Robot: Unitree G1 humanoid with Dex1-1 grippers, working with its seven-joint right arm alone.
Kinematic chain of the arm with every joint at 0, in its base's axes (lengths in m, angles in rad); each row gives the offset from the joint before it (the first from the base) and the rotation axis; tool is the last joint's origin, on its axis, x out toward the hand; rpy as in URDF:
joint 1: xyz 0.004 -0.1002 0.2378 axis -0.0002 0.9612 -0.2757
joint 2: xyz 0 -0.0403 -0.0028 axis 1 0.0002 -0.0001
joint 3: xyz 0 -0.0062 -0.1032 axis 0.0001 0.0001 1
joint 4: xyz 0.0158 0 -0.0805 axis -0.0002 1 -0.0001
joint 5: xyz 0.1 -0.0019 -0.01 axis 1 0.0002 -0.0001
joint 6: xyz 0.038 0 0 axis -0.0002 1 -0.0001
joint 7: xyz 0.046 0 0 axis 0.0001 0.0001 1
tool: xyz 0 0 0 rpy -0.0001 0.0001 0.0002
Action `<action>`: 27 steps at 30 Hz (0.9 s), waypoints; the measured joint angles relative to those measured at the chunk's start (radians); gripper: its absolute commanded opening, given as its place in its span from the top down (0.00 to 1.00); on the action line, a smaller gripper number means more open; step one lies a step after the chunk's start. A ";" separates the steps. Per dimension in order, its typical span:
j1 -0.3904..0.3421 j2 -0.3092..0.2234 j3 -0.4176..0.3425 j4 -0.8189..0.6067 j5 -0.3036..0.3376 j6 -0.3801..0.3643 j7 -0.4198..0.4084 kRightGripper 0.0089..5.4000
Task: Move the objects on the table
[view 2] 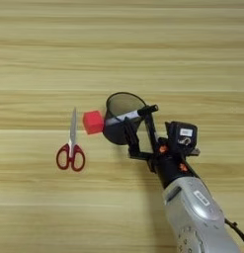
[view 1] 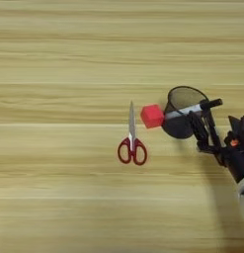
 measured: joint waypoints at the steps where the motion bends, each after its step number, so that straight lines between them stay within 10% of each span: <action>1: -0.004 0.000 -0.004 0.000 0.007 -0.002 0.000 0.00; 27: -0.090 0.016 -0.030 0.138 0.038 -0.131 0.038 0.00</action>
